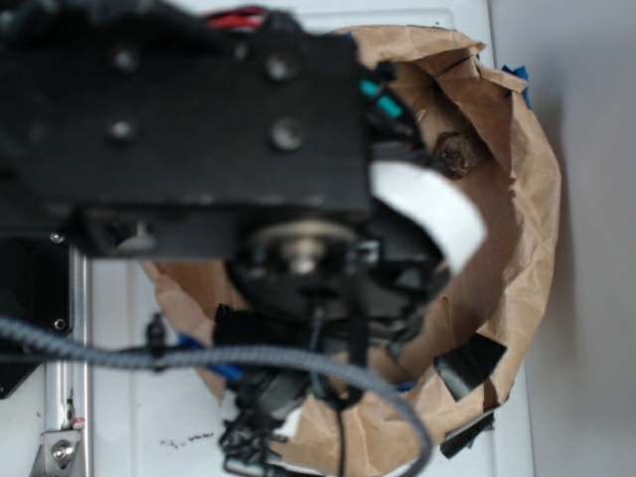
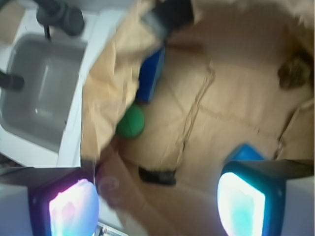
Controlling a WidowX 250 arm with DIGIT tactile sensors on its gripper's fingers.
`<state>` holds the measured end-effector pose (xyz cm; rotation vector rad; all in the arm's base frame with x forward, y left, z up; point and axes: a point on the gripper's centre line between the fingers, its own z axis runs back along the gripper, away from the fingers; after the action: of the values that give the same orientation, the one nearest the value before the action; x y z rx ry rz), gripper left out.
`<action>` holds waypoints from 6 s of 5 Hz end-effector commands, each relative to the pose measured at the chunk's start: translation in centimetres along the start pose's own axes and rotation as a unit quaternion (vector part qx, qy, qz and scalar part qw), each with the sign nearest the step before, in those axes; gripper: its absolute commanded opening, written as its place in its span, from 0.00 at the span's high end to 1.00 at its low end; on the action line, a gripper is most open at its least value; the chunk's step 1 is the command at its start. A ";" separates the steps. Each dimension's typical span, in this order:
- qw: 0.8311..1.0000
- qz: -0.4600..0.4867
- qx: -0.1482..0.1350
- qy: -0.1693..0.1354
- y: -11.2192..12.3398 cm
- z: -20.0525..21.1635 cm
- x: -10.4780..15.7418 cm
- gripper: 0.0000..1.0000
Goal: Grab the blue bottle.
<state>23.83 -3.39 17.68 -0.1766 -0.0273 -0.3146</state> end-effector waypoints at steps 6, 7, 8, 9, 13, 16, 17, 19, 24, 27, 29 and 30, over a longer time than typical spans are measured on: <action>0.966 -0.252 0.041 0.035 6.8 -2.9 4.6 0.00; 0.966 -0.252 0.041 0.035 6.8 -2.9 4.6 0.00; 0.966 -0.252 0.041 0.035 6.8 -2.9 4.6 0.00; 0.966 -0.252 0.041 0.035 6.8 -2.9 4.6 0.00; 0.962 -0.272 0.030 -0.010 10.4 -4.0 0.2 0.00; 0.945 -0.318 0.073 0.037 9.5 -8.5 -1.4 0.00; 0.945 -0.318 0.073 0.037 9.5 -8.5 -1.4 0.00; 0.945 -0.318 0.073 0.037 9.5 -8.5 -1.4 0.00; 0.945 -0.316 0.084 0.021 11.5 -11.3 -2.0 0.00; 0.952 -0.291 0.088 0.025 11.6 -11.7 0.1 1.00; 0.967 -0.247 0.065 0.018 9.9 -7.6 -0.5 1.00; 0.984 -0.167 0.058 0.011 7.8 -3.9 -0.6 1.00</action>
<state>24.92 3.74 10.88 -0.0849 0.0051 -0.6286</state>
